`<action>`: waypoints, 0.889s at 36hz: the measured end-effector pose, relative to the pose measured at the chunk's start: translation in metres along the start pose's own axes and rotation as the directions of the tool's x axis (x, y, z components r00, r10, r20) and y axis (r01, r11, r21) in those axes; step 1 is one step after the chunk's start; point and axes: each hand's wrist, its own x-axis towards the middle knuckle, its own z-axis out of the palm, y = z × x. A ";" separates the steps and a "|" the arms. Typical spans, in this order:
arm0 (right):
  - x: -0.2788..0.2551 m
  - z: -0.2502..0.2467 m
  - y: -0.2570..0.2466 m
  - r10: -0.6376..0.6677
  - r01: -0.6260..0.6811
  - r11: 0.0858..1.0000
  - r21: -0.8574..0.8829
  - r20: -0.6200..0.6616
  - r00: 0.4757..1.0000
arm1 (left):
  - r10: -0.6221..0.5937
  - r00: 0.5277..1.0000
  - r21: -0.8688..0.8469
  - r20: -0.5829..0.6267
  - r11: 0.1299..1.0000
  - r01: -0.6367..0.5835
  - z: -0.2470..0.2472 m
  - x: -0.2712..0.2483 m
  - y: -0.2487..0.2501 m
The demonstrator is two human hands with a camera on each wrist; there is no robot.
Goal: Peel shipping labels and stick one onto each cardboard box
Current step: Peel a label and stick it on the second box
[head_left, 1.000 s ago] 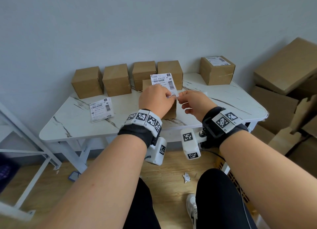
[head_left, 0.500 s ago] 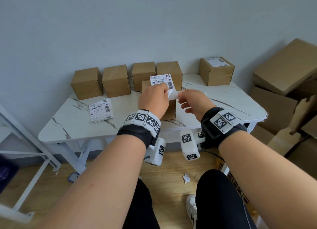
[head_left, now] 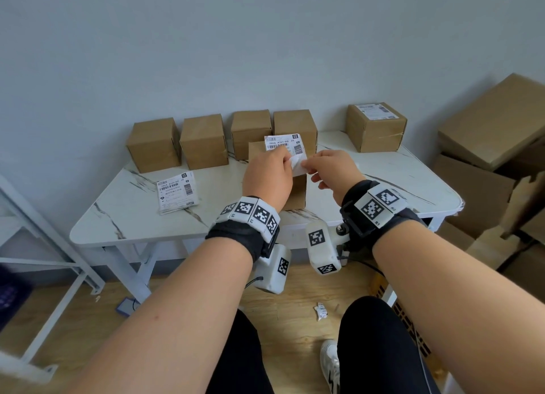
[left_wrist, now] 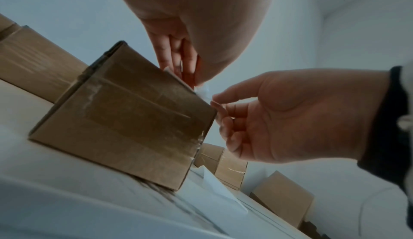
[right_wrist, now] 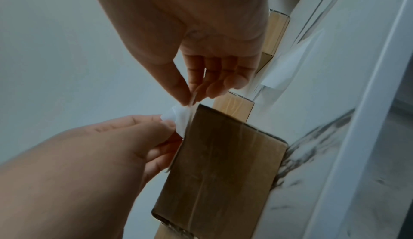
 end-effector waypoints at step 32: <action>0.021 -0.061 0.036 0.152 -0.131 0.988 0.087 -0.315 0.937 | -0.319 0.924 -0.314 -0.212 0.917 0.245 -0.005 0.025 0.024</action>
